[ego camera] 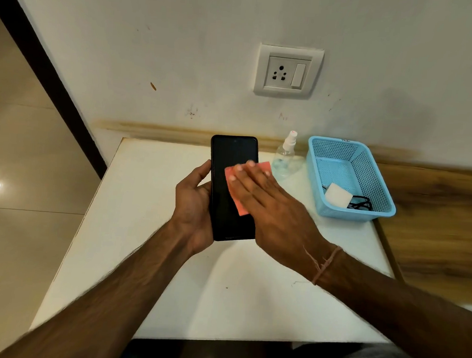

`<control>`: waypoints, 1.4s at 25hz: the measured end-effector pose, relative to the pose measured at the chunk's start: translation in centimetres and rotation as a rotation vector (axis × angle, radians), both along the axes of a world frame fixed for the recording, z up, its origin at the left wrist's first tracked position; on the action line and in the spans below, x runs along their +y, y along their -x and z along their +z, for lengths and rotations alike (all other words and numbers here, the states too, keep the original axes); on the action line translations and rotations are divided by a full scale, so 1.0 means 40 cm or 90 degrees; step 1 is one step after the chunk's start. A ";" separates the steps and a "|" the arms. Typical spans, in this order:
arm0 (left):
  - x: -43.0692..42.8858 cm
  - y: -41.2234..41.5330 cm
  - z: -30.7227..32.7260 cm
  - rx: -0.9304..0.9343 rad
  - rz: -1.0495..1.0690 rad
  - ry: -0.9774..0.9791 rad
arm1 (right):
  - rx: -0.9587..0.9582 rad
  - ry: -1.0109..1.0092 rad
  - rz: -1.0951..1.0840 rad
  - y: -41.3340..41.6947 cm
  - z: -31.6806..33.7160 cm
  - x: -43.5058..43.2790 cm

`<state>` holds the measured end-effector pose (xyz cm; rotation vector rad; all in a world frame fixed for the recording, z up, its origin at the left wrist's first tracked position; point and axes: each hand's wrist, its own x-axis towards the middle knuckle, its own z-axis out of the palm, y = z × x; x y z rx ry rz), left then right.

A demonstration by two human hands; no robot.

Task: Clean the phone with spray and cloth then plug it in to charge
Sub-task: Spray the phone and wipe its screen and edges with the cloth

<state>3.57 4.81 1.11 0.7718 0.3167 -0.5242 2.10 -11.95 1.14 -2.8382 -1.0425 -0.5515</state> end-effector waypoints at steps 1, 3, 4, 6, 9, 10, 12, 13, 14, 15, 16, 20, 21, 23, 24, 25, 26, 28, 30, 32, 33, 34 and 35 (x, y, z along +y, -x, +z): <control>-0.003 0.002 0.002 0.004 0.002 -0.009 | -0.002 -0.014 -0.025 -0.020 0.009 0.006; -0.007 0.007 0.009 0.010 0.003 -0.013 | 0.000 -0.036 -0.058 -0.054 0.026 0.029; -0.008 0.010 0.013 0.011 0.001 -0.013 | 0.003 -0.047 -0.067 -0.064 0.033 0.042; -0.008 0.012 0.018 0.009 -0.003 0.001 | 0.006 -0.058 -0.061 -0.061 0.034 0.067; -0.003 0.008 0.013 0.006 -0.018 0.036 | 0.011 -0.021 -0.015 0.003 0.000 0.080; -0.001 0.006 0.008 0.002 -0.024 0.047 | 0.009 0.004 0.003 0.034 -0.019 0.076; 0.004 0.001 -0.003 -0.005 -0.031 0.057 | -0.002 0.073 0.037 0.092 -0.055 0.054; 0.006 -0.002 -0.007 -0.008 -0.031 0.058 | -0.003 0.104 0.053 0.113 -0.067 0.038; 0.007 -0.003 -0.008 -0.008 -0.029 0.054 | -0.001 0.126 0.065 0.126 -0.074 0.021; 0.007 -0.004 -0.007 -0.008 -0.026 0.043 | 0.002 0.135 0.070 0.130 -0.073 0.005; 0.007 -0.006 -0.008 -0.007 -0.022 0.032 | 0.008 0.128 0.064 0.126 -0.066 -0.005; 0.003 -0.005 -0.004 0.011 0.003 -0.012 | 0.027 0.015 -0.048 0.028 0.001 0.017; 0.001 -0.001 0.000 0.017 0.005 -0.015 | 0.015 0.000 -0.073 -0.009 0.020 0.034; -0.003 0.006 0.008 0.025 0.008 -0.012 | 0.011 -0.024 -0.100 -0.072 0.049 0.072; -0.005 0.008 0.010 0.026 0.011 -0.012 | 0.017 -0.033 -0.101 -0.091 0.054 0.088; -0.005 0.010 0.012 0.026 0.010 -0.011 | 0.020 -0.035 -0.094 -0.099 0.053 0.101; -0.004 0.010 0.014 0.025 0.004 -0.007 | 0.021 -0.033 -0.082 -0.095 0.045 0.108; -0.001 0.010 0.017 0.021 -0.012 0.001 | 0.017 -0.014 -0.047 -0.055 0.023 0.106; 0.004 0.007 0.015 0.012 -0.028 0.016 | 0.010 0.012 -0.012 0.001 -0.004 0.087; 0.007 0.004 0.008 0.005 -0.038 0.036 | 0.000 0.054 0.020 0.061 -0.031 0.063; 0.009 0.002 0.004 0.003 -0.038 0.040 | -0.001 0.083 0.039 0.089 -0.044 0.049; 0.010 0.000 -0.001 0.000 -0.037 0.043 | 0.006 0.111 0.059 0.112 -0.054 0.033; 0.012 -0.003 -0.003 -0.002 -0.037 0.041 | 0.014 0.136 0.077 0.129 -0.060 0.016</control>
